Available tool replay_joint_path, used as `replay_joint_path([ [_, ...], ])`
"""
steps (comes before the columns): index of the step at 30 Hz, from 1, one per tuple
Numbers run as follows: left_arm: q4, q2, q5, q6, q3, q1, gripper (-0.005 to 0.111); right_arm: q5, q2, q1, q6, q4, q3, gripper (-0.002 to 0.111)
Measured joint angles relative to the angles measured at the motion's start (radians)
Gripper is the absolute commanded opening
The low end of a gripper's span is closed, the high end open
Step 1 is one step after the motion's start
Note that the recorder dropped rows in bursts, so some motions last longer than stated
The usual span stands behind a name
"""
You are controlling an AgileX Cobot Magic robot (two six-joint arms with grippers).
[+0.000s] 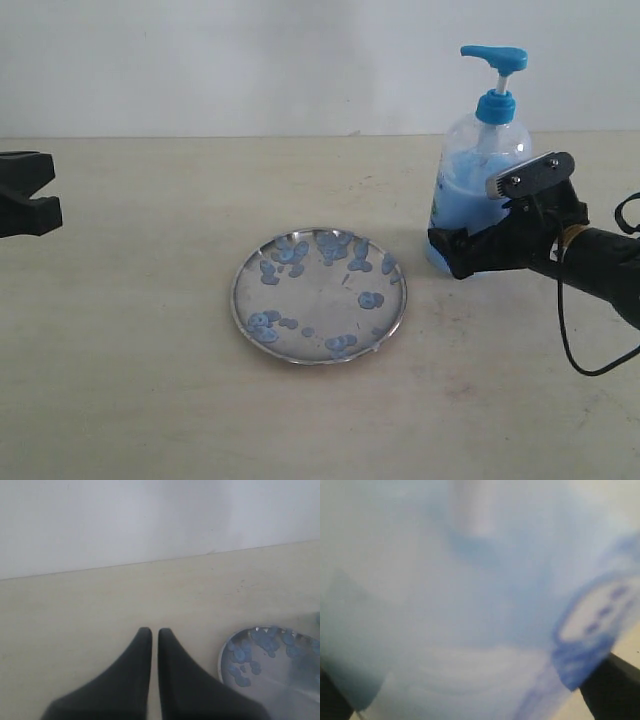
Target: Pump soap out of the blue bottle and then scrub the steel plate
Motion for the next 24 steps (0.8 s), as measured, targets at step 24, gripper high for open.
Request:
replay_joint_path([
  [24, 0.000, 0.002, -0.004, 0.000, 0.000, 0.000, 0.004, -0.283, 0.000, 0.000, 0.113, 0.022, -0.017, 0.076],
])
